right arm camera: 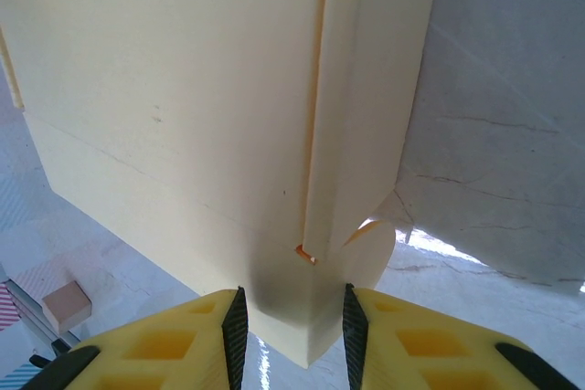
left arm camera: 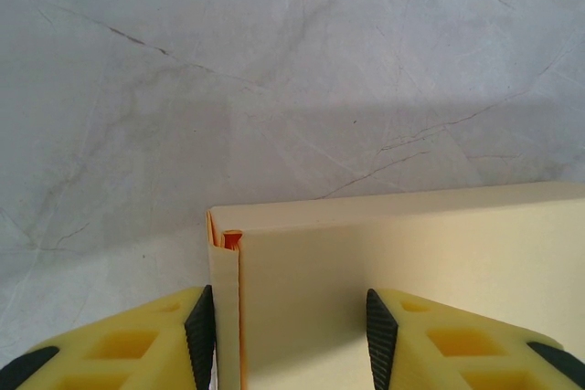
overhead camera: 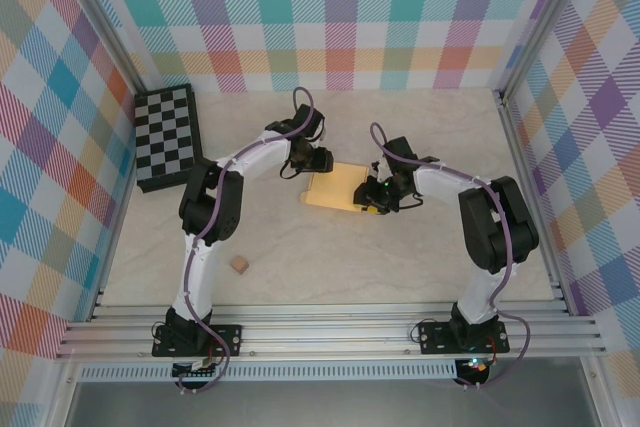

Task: Fold the paper box

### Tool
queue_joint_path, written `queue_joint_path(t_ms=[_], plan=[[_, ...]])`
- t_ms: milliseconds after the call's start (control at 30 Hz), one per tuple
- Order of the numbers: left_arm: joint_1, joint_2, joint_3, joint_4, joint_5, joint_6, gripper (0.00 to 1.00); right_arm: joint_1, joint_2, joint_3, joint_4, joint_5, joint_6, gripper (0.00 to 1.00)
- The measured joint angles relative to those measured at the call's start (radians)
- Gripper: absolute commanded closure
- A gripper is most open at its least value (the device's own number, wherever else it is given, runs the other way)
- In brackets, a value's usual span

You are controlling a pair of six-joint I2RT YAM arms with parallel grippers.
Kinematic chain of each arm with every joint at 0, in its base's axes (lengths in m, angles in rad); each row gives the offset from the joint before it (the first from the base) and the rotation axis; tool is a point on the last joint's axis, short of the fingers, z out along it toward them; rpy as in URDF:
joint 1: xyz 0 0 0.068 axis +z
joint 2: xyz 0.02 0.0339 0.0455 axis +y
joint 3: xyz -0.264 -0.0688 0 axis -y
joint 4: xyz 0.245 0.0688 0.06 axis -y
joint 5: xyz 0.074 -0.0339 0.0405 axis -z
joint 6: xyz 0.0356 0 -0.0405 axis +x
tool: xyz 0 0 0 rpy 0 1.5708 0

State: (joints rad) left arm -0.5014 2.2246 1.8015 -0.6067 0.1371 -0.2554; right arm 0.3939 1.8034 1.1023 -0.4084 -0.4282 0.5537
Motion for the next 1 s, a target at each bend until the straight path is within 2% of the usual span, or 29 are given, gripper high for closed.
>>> queue_joint_path(t_ms=[533,633,767,1000], plan=[[0.000,-0.016,-0.027,0.014,-0.010,-0.021,0.54,0.000,0.002,0.021,0.012,-0.072,0.023,0.68],[0.000,-0.018,-0.031,0.014,-0.012,-0.021,0.54,0.000,0.009,0.031,0.004,-0.077,0.026,0.65],[0.000,-0.019,-0.033,0.014,-0.013,-0.025,0.54,0.005,0.011,0.041,-0.012,-0.024,0.007,0.60],[0.000,-0.026,-0.047,0.027,-0.016,-0.048,0.54,0.008,0.011,0.018,0.010,0.013,0.014,0.57]])
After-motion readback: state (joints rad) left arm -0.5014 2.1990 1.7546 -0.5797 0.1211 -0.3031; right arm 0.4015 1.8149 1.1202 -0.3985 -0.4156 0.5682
